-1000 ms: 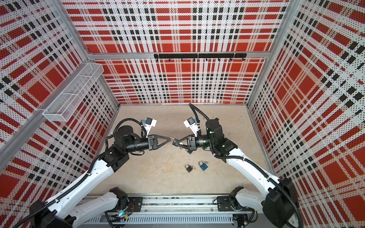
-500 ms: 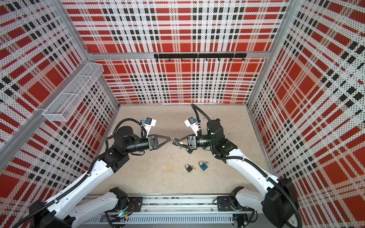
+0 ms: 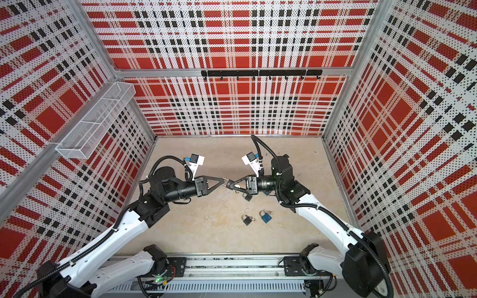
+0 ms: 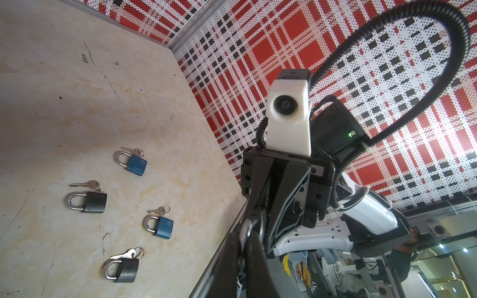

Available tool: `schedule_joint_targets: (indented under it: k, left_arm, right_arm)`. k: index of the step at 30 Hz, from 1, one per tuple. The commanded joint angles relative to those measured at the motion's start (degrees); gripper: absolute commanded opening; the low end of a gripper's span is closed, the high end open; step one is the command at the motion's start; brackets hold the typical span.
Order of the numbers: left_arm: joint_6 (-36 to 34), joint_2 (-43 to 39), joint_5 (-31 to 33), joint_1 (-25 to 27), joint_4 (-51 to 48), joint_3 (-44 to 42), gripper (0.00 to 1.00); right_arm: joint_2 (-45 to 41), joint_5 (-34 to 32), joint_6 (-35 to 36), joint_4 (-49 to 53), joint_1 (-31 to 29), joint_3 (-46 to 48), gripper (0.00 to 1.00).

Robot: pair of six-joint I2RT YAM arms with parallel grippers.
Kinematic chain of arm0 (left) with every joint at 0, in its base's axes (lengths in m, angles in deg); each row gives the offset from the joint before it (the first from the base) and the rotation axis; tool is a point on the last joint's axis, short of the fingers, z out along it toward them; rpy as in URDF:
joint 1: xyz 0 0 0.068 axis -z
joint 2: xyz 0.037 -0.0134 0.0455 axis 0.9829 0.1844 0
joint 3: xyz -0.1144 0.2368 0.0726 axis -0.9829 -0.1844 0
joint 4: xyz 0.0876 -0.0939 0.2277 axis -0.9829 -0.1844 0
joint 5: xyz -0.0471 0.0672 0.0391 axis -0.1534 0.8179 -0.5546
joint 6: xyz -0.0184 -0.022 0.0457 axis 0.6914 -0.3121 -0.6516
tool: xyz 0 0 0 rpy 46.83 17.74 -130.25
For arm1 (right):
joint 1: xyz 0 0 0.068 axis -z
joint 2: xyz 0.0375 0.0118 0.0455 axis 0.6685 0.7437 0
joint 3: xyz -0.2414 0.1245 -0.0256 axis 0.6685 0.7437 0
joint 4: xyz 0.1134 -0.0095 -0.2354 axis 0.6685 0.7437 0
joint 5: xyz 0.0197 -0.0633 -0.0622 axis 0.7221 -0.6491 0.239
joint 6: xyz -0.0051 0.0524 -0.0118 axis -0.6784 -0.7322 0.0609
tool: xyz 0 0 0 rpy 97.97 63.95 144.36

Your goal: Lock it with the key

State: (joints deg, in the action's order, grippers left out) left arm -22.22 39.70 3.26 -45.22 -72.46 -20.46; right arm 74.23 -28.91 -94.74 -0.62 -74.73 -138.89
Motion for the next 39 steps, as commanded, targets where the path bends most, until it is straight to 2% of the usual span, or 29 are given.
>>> schedule_joint_targets:
  k: [1, 25, 39]
  left_arm:
    - [0.33, 1.03, -1.22, 2.69, 0.74, -1.48, 0.00]
    - [2.27, 0.64, 0.70, 9.68, 1.92, -4.99, 0.00]
    - [2.94, -0.27, 2.44, 12.06, 2.41, -6.74, 0.00]
  right_arm:
    - [0.95, 0.25, 0.11, -7.08, -1.22, -0.35, 0.00]
    - [1.21, -2.28, 0.03, -8.64, -1.21, -1.39, 0.00]
    - [2.62, -2.48, -0.89, -10.51, -1.23, -1.58, 0.00]
